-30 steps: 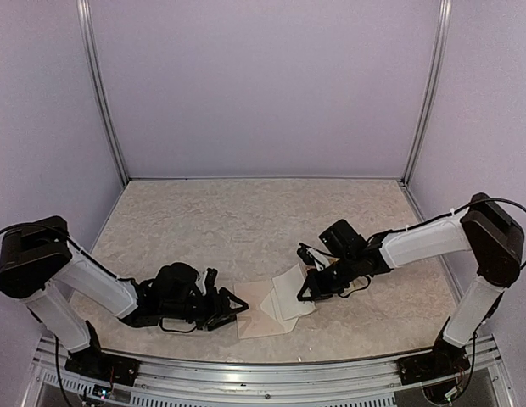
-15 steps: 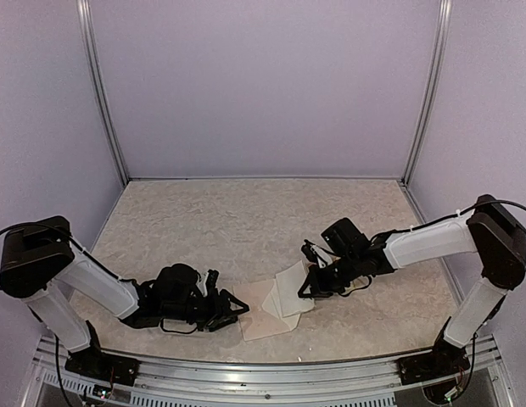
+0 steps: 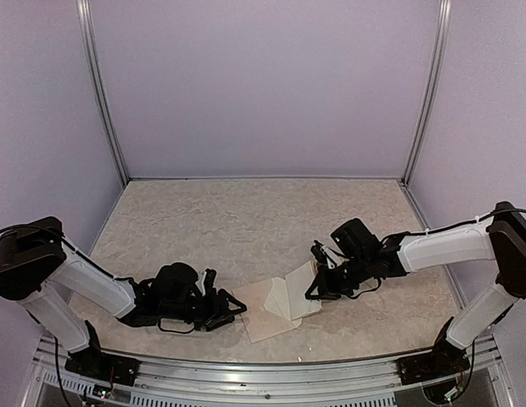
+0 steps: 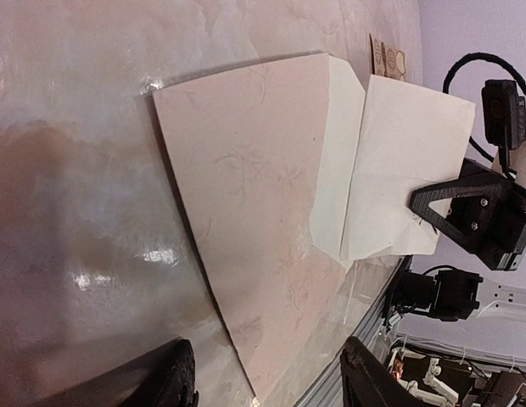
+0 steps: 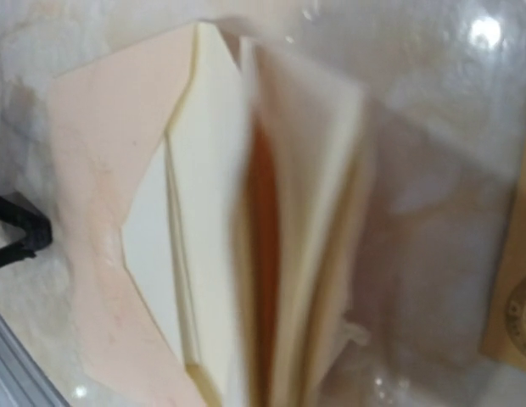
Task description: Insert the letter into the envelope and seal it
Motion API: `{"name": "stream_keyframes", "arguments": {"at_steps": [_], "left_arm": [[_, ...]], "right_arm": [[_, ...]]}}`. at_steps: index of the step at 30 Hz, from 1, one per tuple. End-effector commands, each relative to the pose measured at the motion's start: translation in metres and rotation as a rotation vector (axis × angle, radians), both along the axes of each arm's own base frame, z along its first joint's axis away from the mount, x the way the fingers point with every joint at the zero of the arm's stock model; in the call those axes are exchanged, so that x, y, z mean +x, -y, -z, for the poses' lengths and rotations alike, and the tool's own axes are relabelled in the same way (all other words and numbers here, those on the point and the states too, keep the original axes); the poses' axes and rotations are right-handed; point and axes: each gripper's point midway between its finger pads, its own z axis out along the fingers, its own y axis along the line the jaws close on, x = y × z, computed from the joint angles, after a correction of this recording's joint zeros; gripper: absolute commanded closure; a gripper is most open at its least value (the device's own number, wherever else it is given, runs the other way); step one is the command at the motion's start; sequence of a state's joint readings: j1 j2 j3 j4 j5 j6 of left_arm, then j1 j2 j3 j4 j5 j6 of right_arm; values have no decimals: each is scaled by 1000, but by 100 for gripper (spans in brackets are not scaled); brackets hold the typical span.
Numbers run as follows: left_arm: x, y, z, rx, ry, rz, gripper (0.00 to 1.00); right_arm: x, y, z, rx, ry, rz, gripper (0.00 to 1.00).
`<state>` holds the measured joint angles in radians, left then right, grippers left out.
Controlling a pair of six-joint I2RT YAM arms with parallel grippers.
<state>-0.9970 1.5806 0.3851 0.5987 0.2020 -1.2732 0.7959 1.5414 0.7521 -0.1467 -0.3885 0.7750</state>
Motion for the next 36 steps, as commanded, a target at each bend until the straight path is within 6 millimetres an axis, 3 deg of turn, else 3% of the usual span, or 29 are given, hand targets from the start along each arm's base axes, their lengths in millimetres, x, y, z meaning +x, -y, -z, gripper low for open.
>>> {"name": "stream_keyframes", "arguments": {"at_steps": [1,11,36], "left_arm": [[-1,10,0,-11,9,27,45],[-4,17,5,-21,-9,53,46],[-6,25,9,-18,-18,79,47]], "right_arm": [[-7,2,13,-49,-48,-18,100],[-9,-1,23,-64,-113,4,100],[-20,-49,29,13,-162,-107,100]]}}
